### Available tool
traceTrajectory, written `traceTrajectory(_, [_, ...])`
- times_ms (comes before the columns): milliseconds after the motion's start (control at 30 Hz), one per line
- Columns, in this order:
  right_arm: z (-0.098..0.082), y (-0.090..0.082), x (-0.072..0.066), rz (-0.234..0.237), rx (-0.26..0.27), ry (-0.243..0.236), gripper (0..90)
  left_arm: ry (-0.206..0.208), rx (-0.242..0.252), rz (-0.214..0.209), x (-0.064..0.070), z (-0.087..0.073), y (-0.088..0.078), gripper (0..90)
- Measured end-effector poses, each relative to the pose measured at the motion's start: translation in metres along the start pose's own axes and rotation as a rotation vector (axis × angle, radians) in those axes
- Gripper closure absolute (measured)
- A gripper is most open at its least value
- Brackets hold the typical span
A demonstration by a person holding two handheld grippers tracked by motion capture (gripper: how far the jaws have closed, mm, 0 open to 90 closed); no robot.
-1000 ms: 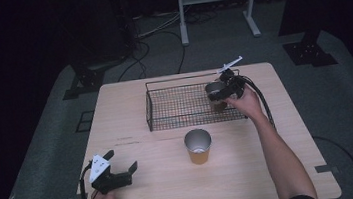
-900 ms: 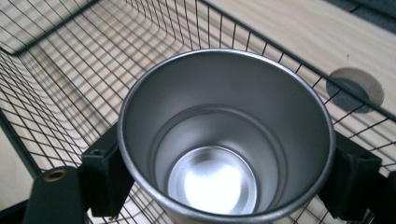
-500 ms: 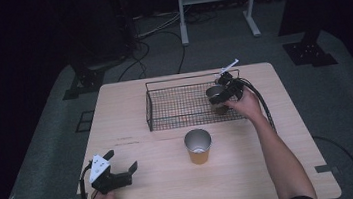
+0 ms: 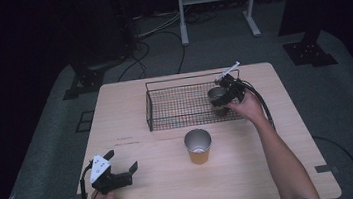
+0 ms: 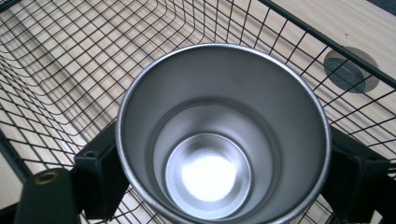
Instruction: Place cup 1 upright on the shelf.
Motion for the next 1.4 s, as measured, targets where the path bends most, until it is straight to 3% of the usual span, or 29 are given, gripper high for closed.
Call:
traceTrajectory(300, [0.000, -0.001, -0.002, 0.013, 0.016, 0.006, 11.2, 0.000, 0.000, 0.000, 0.000, 0.000, 0.000, 0.0])
traceTrajectory(833, [0.007, -0.007, -0.001, -0.009, 0.066, 0.024, 3.9, 0.000, 0.000, -0.001, 0.000, 0.000, 0.000, 0.0])
traceTrajectory(1100, [0.014, -0.023, 0.001, -0.015, 0.125, 0.031, 3.7, -0.001, -0.001, 0.000, 0.000, 0.000, 0.000, 0.0])
traceTrajectory(1400, [0.016, -0.041, 0.001, -0.026, 0.158, 0.023, 3.7, 0.001, -0.002, 0.000, 0.000, 0.000, 0.000, 0.0])
Point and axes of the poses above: each handheld gripper's, and its own axes: y roughly forward along the jaws, z roughly out of its top, x roughly to its right, the point moved 8 cm from there along y, roughly forward along the jaws, and after that the axes turned 7 degrees about -y, right-handed, at the moved point
